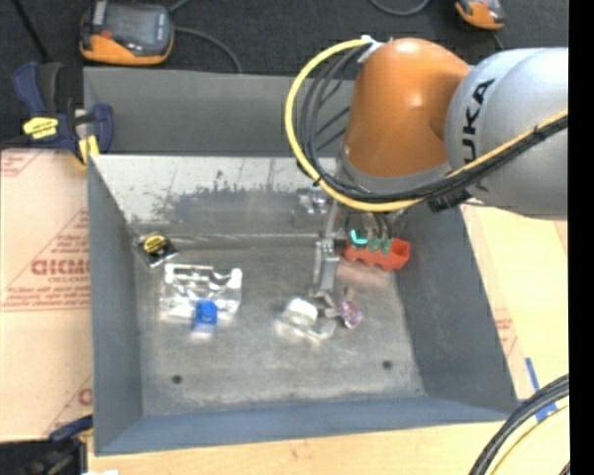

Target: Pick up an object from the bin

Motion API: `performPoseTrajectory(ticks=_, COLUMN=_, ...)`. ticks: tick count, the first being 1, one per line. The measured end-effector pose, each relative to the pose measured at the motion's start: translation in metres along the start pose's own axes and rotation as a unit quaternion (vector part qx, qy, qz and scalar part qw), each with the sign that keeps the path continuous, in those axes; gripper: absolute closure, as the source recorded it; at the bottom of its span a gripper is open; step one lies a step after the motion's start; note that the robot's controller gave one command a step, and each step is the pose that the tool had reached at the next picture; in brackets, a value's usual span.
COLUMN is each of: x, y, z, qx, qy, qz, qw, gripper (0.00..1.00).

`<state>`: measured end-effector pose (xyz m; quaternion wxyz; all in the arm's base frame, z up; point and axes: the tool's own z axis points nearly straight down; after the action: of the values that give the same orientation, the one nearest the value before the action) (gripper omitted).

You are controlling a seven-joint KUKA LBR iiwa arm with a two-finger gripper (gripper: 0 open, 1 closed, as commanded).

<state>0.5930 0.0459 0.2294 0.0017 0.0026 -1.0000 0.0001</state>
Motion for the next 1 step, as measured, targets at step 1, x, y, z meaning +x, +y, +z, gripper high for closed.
performPoseTrajectory(ticks=1, x=-0.0324, y=0.0525, z=0.1295, qx=0.000, qy=-0.0009, qz=-0.108, qw=0.9941, gripper=0.00)
